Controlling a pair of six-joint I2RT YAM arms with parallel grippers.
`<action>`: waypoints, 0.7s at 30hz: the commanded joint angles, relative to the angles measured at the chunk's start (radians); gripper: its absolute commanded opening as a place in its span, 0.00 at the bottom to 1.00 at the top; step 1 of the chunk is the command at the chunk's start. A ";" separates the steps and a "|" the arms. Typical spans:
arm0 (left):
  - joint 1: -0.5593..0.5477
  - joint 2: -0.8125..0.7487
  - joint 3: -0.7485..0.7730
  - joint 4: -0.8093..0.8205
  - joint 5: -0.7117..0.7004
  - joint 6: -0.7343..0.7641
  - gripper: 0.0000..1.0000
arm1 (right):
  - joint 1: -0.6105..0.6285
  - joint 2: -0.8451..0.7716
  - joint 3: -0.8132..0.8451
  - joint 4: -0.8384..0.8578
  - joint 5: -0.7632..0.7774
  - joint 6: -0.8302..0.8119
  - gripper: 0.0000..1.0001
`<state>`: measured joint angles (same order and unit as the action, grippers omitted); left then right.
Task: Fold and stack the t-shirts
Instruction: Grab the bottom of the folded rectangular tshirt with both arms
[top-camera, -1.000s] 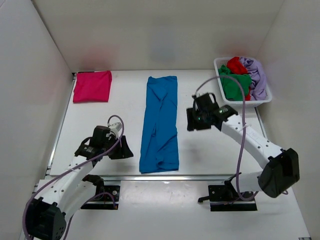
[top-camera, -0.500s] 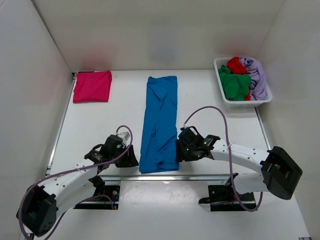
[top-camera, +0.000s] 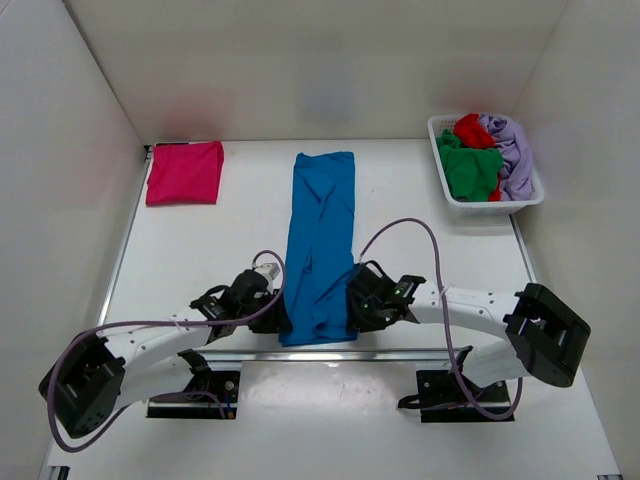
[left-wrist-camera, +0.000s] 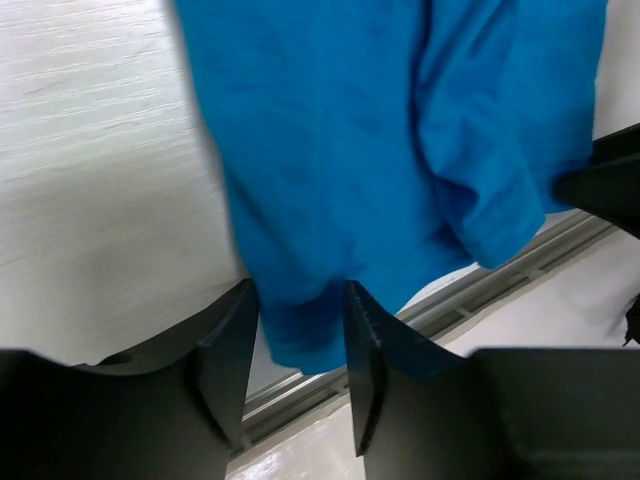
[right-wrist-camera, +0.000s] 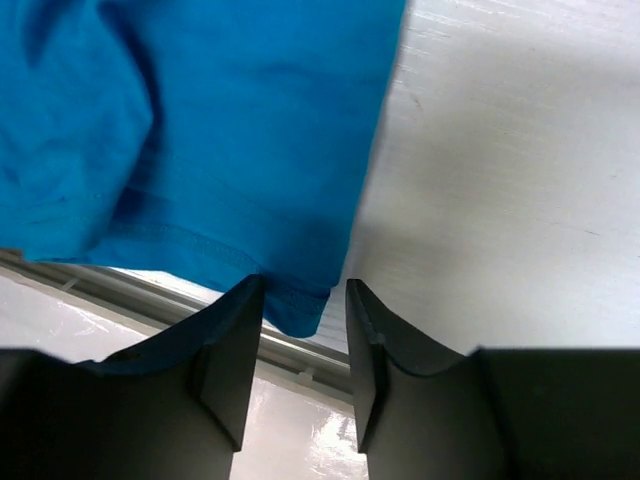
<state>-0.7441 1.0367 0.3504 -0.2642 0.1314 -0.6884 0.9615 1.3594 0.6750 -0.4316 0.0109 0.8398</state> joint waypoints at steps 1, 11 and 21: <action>-0.017 0.029 -0.017 -0.012 -0.033 -0.013 0.49 | 0.006 0.009 0.005 0.022 -0.002 0.025 0.35; -0.047 0.060 0.018 -0.104 -0.012 -0.004 0.00 | 0.037 -0.029 -0.006 -0.019 -0.094 0.009 0.00; -0.060 0.072 0.117 -0.250 0.065 0.055 0.00 | -0.015 -0.174 -0.031 -0.127 -0.170 -0.047 0.00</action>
<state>-0.7826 1.0996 0.4301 -0.4370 0.1493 -0.6544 0.9581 1.2045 0.6468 -0.5026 -0.1284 0.8253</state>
